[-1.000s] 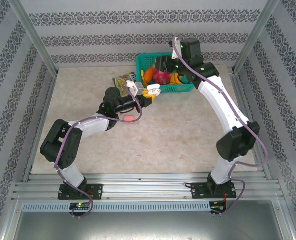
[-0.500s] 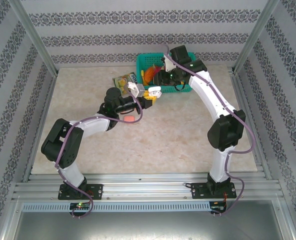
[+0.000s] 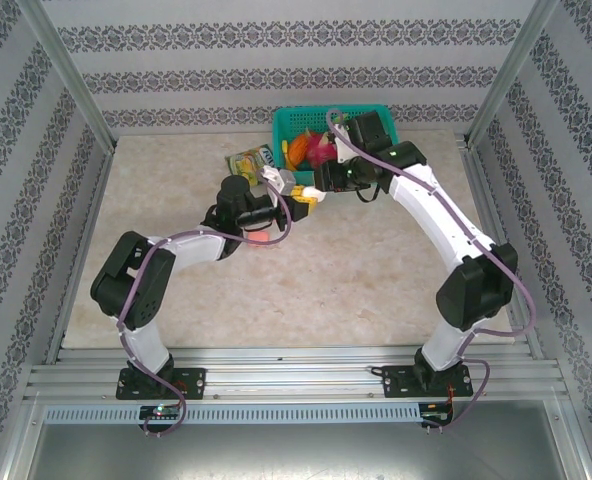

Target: Insert the wireless bluetooth earbuds into the charging case

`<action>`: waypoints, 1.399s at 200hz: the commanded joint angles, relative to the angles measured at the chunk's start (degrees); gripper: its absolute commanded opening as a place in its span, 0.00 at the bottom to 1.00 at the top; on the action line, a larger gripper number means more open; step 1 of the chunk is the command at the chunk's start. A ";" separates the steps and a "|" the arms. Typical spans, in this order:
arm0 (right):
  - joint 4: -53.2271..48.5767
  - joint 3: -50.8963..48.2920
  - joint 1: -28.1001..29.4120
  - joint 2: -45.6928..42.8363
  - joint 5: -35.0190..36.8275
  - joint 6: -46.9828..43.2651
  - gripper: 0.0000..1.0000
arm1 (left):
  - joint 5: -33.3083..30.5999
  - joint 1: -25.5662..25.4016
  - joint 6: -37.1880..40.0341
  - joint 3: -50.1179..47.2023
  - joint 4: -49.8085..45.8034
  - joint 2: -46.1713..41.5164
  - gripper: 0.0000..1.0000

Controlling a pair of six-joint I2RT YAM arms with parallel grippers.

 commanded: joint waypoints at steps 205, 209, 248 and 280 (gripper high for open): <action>17.52 -28.57 -13.45 -12.55 3.25 18.71 0.52 | -11.33 -8.51 -45.17 47.68 -49.54 34.01 0.02; 17.62 -28.82 -13.45 -12.73 3.29 18.75 0.52 | -11.62 -8.56 -45.42 48.17 -50.46 34.36 0.02; 18.14 -30.20 -13.54 -13.76 2.92 18.64 0.52 | -12.01 -8.83 -46.31 51.87 -56.21 37.35 0.04; 18.07 -30.65 -13.69 -14.59 2.88 18.50 0.52 | -12.41 -9.02 -45.90 54.35 -59.82 39.25 0.06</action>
